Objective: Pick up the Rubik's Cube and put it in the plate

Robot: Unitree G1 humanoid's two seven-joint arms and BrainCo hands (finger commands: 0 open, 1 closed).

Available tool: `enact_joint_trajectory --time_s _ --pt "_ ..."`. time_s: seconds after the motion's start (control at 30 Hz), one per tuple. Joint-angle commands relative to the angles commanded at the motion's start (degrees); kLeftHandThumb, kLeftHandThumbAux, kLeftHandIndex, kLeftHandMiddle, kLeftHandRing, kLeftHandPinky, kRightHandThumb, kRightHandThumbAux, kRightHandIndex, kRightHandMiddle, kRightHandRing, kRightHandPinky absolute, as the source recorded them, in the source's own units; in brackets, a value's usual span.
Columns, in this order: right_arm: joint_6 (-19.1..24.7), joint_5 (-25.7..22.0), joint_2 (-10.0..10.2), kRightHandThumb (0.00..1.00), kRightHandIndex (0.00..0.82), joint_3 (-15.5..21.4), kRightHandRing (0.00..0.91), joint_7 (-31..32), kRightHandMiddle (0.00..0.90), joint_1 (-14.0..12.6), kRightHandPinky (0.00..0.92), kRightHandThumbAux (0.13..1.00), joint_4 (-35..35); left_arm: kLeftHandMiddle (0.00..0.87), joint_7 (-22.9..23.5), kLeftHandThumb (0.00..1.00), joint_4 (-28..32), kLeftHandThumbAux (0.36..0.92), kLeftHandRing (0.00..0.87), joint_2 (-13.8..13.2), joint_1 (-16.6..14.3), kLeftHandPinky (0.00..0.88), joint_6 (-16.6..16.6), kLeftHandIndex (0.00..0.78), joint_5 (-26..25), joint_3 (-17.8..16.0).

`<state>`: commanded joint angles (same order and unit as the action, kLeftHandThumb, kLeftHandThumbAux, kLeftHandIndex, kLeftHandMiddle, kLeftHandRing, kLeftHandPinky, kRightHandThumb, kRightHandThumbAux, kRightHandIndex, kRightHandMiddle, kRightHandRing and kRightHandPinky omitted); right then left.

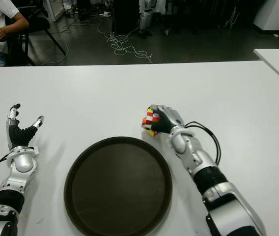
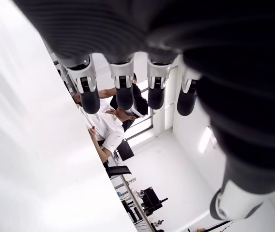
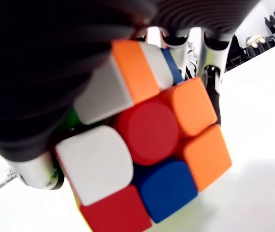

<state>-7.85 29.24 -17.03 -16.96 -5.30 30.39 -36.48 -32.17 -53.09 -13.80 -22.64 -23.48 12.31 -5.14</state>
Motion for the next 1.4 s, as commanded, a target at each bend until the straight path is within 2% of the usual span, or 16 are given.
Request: enact_joint_trajectory --time_s 0.07,0.17,0.43,0.5,0.63,0.77,0.9,0.97,1.13,1.4 --pt "0.30 -1.77 -0.95 0.698 0.429 1.88 0.721 1.06 0.710 -0.59 0.714 0.725 2.07 0.069 0.06 0.000 0.02 0.721 0.061 0.02 0.02 0.053 -0.24 0.051 -0.07 -0.06" --pt "0.46 -3.52 -0.93 0.698 0.430 3.88 0.754 0.84 0.737 -1.46 0.751 0.725 3.57 0.070 0.11 0.000 0.05 0.728 0.057 -0.04 0.03 0.043 -0.32 0.050 -0.03 -0.06" --pt "-1.80 -10.90 1.26 0.701 0.437 10.58 0.802 -1.18 0.784 -2.48 0.797 0.721 7.11 0.067 0.65 0.000 0.32 0.732 0.057 0.10 0.12 0.050 -0.09 0.048 -0.30 -0.15" --pt "-0.97 -16.65 2.36 0.703 0.439 13.89 0.812 1.47 0.797 -3.48 0.805 0.720 10.86 0.066 0.63 0.000 0.43 0.730 0.054 -0.04 0.20 0.047 -0.09 0.048 -0.03 0.02" --pt "3.69 -26.12 4.16 0.705 0.440 17.98 0.822 7.40 0.810 -4.37 0.813 0.718 15.81 0.064 0.38 0.000 0.46 0.721 0.048 -0.28 0.26 0.042 -0.17 0.048 0.40 0.18" --pt "12.09 -37.27 5.41 0.707 0.441 22.53 0.825 13.98 0.814 -4.23 0.822 0.718 19.76 0.059 0.00 0.000 0.32 0.714 0.041 -0.18 0.15 0.038 -0.32 0.046 0.57 0.20" --pt "18.17 -44.02 6.30 0.708 0.440 25.38 0.821 16.79 0.810 -4.04 0.819 0.718 21.97 0.058 -0.10 0.000 0.33 0.706 0.040 -0.02 0.13 0.038 -0.55 0.049 0.49 0.10" --pt "21.44 -48.85 7.24 0.708 0.440 27.66 0.820 18.28 0.811 -3.79 0.819 0.717 22.75 0.051 0.21 0.000 0.62 0.695 0.035 0.22 0.19 0.041 -0.54 0.048 0.13 -0.07" --pt "25.35 -53.41 7.86 0.708 0.440 29.76 0.824 19.52 0.818 -3.69 0.826 0.717 23.96 0.036 0.71 0.000 0.84 0.688 0.025 0.38 0.14 0.043 -0.51 0.039 -0.32 -0.25" --pt "27.24 -54.49 7.95 0.709 0.440 29.87 0.825 19.53 0.821 -4.32 0.830 0.717 25.05 0.036 -0.18 0.000 1.02 0.692 0.023 0.14 0.24 0.031 -0.22 0.039 0.65 0.26"
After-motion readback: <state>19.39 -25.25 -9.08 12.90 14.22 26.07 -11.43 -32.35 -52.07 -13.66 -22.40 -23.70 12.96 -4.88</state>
